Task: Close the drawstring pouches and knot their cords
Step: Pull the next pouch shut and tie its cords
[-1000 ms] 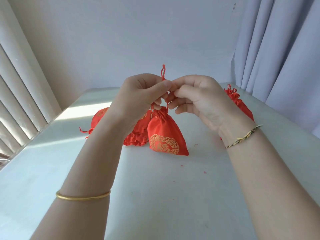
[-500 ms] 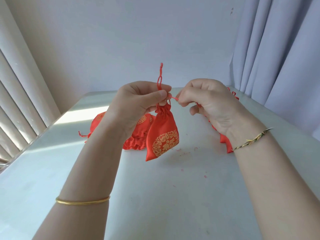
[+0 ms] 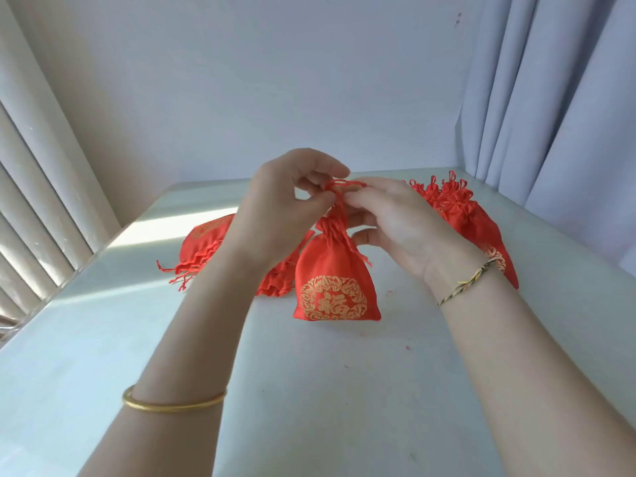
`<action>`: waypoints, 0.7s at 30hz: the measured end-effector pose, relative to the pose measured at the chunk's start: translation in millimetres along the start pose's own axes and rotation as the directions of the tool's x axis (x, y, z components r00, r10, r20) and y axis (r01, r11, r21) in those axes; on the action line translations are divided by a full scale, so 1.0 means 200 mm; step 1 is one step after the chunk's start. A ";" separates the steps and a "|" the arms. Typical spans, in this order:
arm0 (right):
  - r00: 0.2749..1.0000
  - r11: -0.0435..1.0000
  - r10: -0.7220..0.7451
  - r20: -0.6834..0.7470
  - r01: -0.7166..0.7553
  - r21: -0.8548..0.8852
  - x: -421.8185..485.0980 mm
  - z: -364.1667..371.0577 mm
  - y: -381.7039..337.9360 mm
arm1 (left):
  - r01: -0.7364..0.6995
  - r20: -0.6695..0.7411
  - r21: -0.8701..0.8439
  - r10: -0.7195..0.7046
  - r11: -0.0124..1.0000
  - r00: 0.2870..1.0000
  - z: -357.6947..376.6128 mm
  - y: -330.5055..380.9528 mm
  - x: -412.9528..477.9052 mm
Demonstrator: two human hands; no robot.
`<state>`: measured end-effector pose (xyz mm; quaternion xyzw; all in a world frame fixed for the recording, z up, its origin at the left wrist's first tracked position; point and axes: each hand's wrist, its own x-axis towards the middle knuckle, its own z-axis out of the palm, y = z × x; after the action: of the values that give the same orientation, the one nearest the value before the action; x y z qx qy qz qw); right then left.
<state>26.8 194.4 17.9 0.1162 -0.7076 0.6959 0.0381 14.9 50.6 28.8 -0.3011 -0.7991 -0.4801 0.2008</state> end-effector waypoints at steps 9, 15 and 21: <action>1.000 0.999 0.022 0.018 -0.022 0.034 0.01 -0.01 0.04 | -0.015 -0.124 -0.018 0.012 1.000 0.992 0.04 -0.03 -0.01; 0.992 0.980 0.090 -0.085 -0.073 0.186 0.04 -0.02 0.03 | 0.105 -0.081 -0.143 -0.117 0.984 0.990 0.02 -0.08 0.00; 0.985 0.983 0.105 -0.137 -0.082 0.166 0.04 -0.07 0.03 | 0.215 -0.055 -0.161 -0.226 0.963 0.973 -0.03 -0.11 0.00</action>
<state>15.9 206.8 13.3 0.0346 -0.6494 0.7582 0.0471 0.6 37.9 16.2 -0.2072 -0.7804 -0.5702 0.1514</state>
